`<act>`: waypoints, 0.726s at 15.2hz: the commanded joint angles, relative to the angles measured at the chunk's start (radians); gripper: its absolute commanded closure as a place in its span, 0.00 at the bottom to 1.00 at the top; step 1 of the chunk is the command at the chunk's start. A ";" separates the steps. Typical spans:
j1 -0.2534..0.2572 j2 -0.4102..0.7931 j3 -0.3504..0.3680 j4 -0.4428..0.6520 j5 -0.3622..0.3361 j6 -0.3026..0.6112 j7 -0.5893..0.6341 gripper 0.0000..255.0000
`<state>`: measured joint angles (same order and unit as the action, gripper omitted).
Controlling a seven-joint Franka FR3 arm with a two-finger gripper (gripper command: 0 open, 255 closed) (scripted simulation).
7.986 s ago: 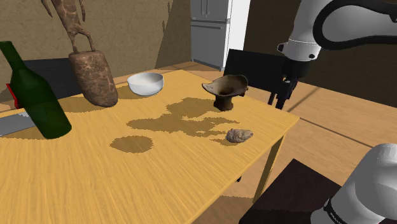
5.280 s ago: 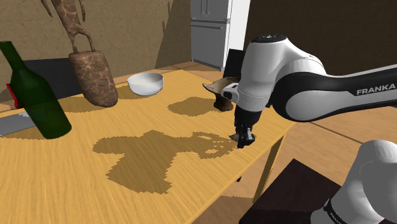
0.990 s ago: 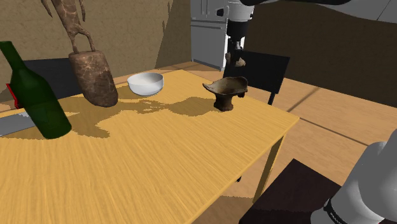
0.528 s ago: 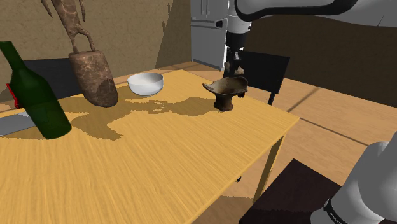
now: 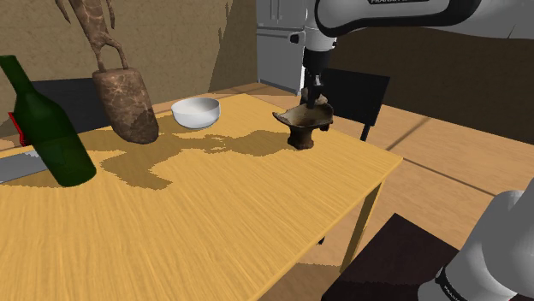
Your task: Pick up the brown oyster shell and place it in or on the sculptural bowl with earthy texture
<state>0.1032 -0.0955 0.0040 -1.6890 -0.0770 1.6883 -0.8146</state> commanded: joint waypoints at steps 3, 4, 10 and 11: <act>0.000 0.000 0.000 0.000 0.000 0.000 0.000 0.00; 0.000 0.000 0.000 0.000 0.000 0.000 0.000 0.00; 0.003 0.019 0.004 0.125 0.000 -0.106 -0.001 0.00; 0.004 0.027 0.005 0.161 0.000 -0.135 -0.001 0.00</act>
